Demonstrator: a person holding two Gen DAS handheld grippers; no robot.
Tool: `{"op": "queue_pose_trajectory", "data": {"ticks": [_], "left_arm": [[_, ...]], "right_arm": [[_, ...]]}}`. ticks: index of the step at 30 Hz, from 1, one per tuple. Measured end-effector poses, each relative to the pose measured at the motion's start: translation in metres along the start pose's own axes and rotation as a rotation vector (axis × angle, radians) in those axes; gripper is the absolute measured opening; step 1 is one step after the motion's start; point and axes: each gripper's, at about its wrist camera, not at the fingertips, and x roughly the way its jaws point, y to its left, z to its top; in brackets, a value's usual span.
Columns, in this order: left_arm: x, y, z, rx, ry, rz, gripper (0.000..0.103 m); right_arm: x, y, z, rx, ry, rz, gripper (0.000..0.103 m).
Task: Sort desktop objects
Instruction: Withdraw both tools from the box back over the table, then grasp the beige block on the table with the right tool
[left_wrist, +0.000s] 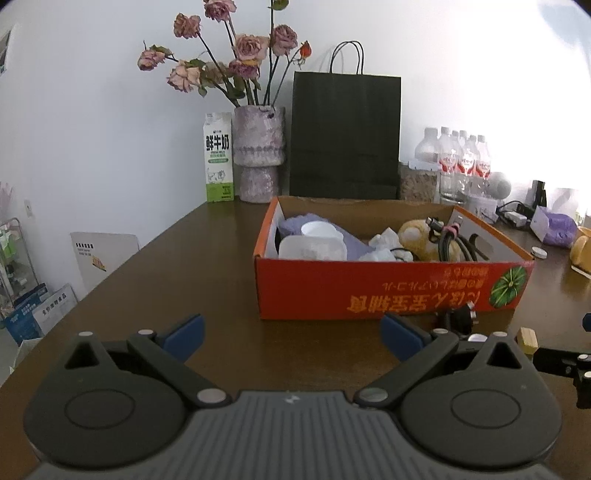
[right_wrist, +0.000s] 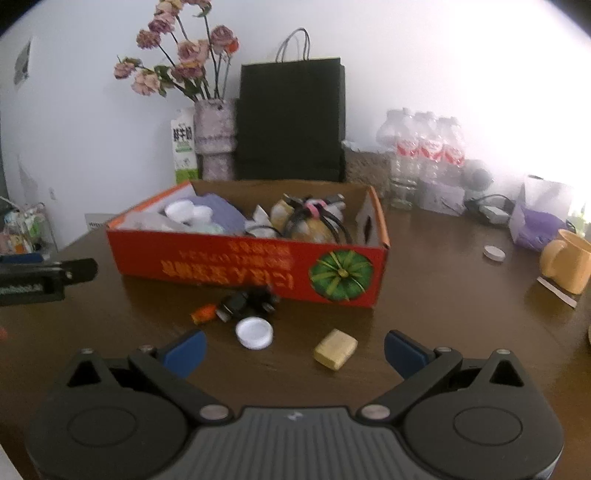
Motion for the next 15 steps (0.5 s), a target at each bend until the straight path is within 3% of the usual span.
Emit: {"op": "queue_pose_trajectory", "data": {"ticks": [6, 11, 15], "left_arm": [[0.005, -0.002, -0.005, 0.004, 0.025, -0.002, 0.103], [0.008, -0.002, -0.006, 0.003, 0.035, 0.001, 0.103], [0.012, -0.003, -0.007, 0.005, 0.045, 0.003, 0.103]], "right_arm": [[0.019, -0.013, -0.010, -0.012, 0.061, -0.030, 0.097], [0.040, -0.028, -0.010, 0.025, 0.107, -0.041, 0.082], [0.048, -0.025, -0.005, 0.017, 0.112, -0.030, 0.079]]}}
